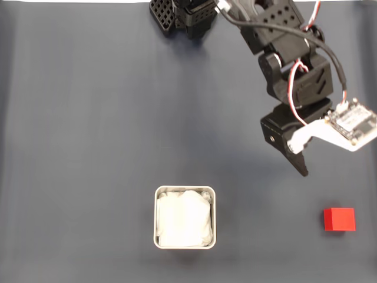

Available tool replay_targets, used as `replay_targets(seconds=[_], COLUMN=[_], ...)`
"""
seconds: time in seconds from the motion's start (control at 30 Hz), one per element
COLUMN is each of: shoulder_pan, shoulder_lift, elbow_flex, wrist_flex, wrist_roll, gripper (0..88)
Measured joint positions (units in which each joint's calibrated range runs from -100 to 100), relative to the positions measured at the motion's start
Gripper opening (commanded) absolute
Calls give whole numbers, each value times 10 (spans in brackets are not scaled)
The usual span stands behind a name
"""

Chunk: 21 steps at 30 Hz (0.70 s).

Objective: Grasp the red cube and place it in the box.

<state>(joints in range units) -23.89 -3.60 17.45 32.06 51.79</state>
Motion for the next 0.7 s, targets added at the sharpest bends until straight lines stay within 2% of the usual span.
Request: replay_targets(seconds=[0.7], shoulder_pan=[-1], shoulder_lift=[189], elbow_flex=[-143], wrist_flex=[-44], wrist_roll=[-6], gripper=[433])
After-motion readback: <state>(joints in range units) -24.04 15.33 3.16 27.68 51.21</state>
